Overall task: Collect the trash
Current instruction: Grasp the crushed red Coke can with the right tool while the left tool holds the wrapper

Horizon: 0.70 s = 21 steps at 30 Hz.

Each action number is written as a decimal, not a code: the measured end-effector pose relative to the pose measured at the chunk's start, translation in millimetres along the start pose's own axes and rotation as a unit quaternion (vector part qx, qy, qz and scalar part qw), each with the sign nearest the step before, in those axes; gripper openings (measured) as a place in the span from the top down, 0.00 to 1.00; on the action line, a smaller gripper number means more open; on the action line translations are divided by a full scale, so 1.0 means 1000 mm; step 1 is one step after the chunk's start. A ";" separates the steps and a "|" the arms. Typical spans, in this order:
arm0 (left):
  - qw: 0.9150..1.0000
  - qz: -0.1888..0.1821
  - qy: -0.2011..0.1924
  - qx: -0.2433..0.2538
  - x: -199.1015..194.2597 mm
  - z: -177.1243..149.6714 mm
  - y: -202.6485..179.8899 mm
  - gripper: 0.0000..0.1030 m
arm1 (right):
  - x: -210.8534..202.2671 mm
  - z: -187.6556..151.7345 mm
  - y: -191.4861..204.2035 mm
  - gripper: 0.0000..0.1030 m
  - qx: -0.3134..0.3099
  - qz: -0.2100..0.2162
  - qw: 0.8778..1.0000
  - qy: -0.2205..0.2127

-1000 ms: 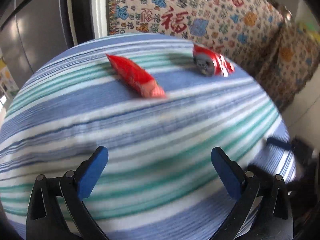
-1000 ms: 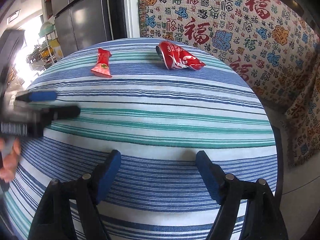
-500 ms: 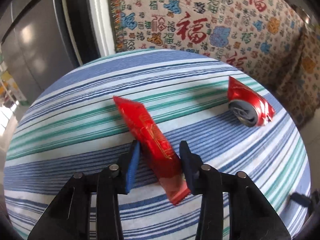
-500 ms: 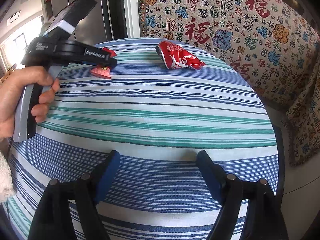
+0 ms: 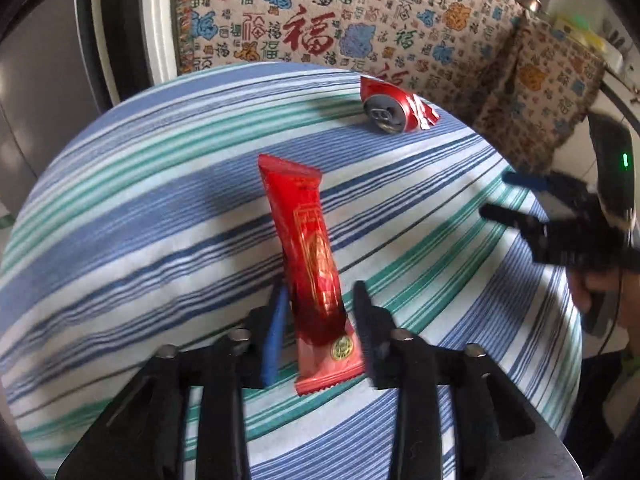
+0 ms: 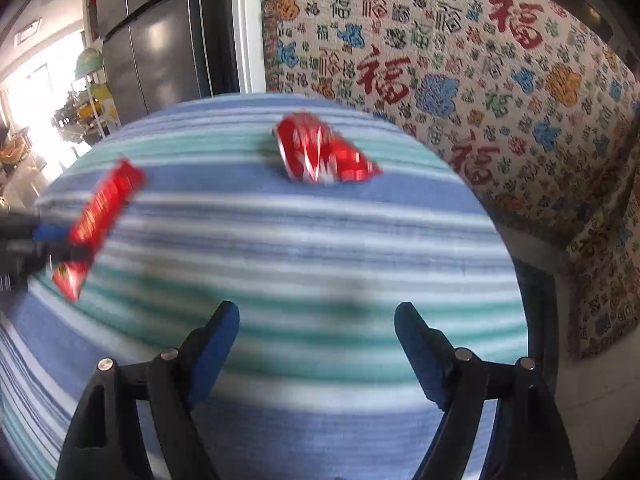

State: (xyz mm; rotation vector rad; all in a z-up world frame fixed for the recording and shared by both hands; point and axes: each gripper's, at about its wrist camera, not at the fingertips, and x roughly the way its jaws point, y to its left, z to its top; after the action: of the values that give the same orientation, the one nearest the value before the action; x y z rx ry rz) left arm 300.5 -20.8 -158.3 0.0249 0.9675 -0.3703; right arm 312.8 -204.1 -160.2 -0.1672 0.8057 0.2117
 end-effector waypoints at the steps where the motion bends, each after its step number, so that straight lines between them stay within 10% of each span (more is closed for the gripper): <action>1: 1.000 0.005 -0.001 -0.007 0.003 0.000 0.001 0.33 | 0.003 0.011 0.001 0.20 -0.008 -0.007 1.000 -0.010; 13: 0.999 0.008 -0.024 -0.037 0.016 0.012 -0.001 0.21 | 0.080 0.099 0.028 0.21 -0.160 -0.078 0.984 0.010; 14: 0.999 0.008 -0.025 -0.038 0.016 0.012 0.000 0.21 | 0.084 0.101 0.026 0.48 -0.161 -0.074 0.984 0.018; 21: 0.999 0.008 -0.029 -0.038 0.016 0.010 0.000 0.22 | 0.038 0.085 0.015 0.55 -0.121 -0.062 0.991 0.004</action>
State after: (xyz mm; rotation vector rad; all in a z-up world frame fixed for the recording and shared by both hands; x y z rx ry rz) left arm 316.6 -26.8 -165.5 -0.0467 0.9226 -0.3187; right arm 393.8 -166.1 -131.4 -0.4466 0.7736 0.1914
